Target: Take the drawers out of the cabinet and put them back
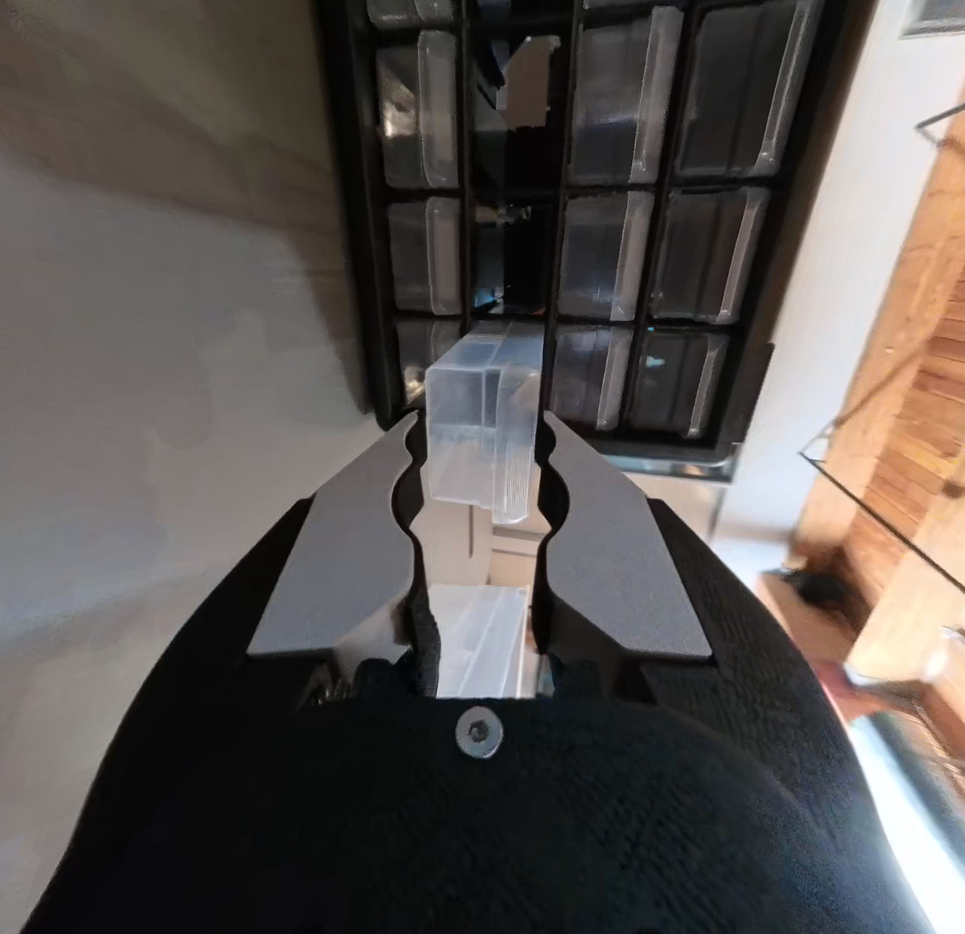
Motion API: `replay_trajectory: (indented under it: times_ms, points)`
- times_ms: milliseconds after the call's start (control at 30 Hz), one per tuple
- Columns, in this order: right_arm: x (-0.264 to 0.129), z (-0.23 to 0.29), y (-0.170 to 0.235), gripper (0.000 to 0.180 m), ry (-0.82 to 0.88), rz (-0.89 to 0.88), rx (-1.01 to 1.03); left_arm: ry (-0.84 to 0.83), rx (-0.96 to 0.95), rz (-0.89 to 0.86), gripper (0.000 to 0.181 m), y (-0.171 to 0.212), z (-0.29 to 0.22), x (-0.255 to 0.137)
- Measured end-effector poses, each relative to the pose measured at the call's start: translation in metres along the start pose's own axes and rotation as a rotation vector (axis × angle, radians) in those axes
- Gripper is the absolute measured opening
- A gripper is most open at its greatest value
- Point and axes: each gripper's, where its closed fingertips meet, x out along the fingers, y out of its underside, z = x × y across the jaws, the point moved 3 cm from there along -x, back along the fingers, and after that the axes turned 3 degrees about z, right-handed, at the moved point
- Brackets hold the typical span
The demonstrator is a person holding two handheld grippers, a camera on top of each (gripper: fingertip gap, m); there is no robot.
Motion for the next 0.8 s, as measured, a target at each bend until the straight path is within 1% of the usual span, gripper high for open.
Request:
replay_trajectory:
  times_ms: [100,233,300,400,467,533,600,633,700,767,800]
  points:
    - [-0.017,-0.006,-0.002,0.04,-0.08,-0.05,0.044,-0.004,-0.002,0.001,0.031,0.0,0.0,0.0]
    - [-0.041,-0.014,-0.012,0.04,-0.149,-0.214,0.1,-0.014,0.001,0.001,0.032,0.0,0.001,0.001]
    - [-0.051,-0.007,-0.014,0.04,-0.187,-0.284,0.075,-0.013,0.0,0.001,0.032,0.0,0.001,0.001]
    - [-0.059,0.014,-0.01,0.04,-0.306,-0.328,0.074,-0.014,0.0,0.001,0.032,0.0,0.001,0.001]
    - [-0.06,0.028,0.0,0.041,-0.353,-0.302,0.041,-0.014,-0.001,0.001,0.032,0.0,0.001,0.001]
    - [-0.058,0.037,0.018,0.041,-0.378,-0.232,-0.013,-0.014,-0.001,0.001,0.032,0.0,0.001,0.001]
    - [-0.059,0.044,0.039,0.053,-0.41,-0.132,-0.086,-0.016,-0.007,0.002,0.032,0.0,0.001,0.001]
    - [-0.062,0.047,0.048,0.061,-0.433,-0.09,-0.114,-0.017,-0.008,0.002,0.032,0.0,0.001,0.001]
    - [-0.07,0.049,0.066,0.074,-0.484,-0.01,-0.142,-0.017,-0.008,0.002,0.032,0.0,0.001,0.001]
    - [-0.08,0.044,0.08,0.079,-0.523,0.047,-0.11,-0.017,-0.008,0.002,0.032,0.0,0.001,0.001]
    - [-0.084,0.038,0.081,0.078,-0.546,0.056,-0.032,-0.017,-0.008,0.002,0.032,0.0,0.001,0.001]
